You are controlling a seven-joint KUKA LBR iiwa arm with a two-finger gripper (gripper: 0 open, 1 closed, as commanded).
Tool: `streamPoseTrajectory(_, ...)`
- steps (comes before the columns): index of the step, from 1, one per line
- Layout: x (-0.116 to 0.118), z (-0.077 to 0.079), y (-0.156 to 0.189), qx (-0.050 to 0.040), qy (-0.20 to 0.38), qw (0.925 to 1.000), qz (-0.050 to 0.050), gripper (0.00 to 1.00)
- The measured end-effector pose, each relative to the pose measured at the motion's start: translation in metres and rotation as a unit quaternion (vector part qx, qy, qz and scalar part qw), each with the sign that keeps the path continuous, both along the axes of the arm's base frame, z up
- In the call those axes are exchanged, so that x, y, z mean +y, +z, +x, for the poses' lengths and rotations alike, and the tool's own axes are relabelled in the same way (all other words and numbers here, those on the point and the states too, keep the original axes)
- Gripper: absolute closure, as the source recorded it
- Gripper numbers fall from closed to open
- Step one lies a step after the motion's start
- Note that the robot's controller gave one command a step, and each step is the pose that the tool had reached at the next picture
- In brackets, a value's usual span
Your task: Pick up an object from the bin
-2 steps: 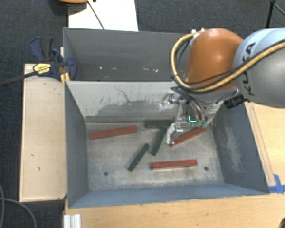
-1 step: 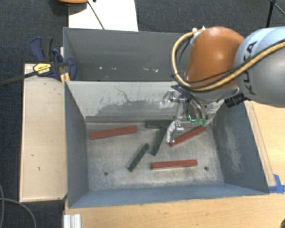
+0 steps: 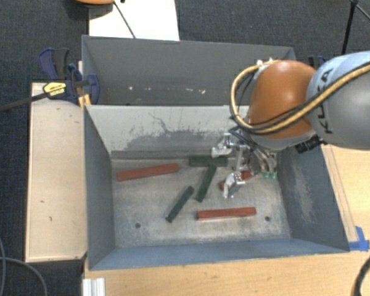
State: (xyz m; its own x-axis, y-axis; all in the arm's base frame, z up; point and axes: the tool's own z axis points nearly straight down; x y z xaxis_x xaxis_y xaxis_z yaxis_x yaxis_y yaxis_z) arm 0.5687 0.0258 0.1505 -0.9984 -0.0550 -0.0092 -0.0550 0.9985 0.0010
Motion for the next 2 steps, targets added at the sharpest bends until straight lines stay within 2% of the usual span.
streamPoseTrajectory(1,-0.0071,-0.0121,-0.0556,0.0022,0.027,0.9996,0.0,1.0)
streamPoseTrajectory(2,-0.0072,-0.0122,-0.0556,0.0024,0.026,0.9997,0.0,0.0)
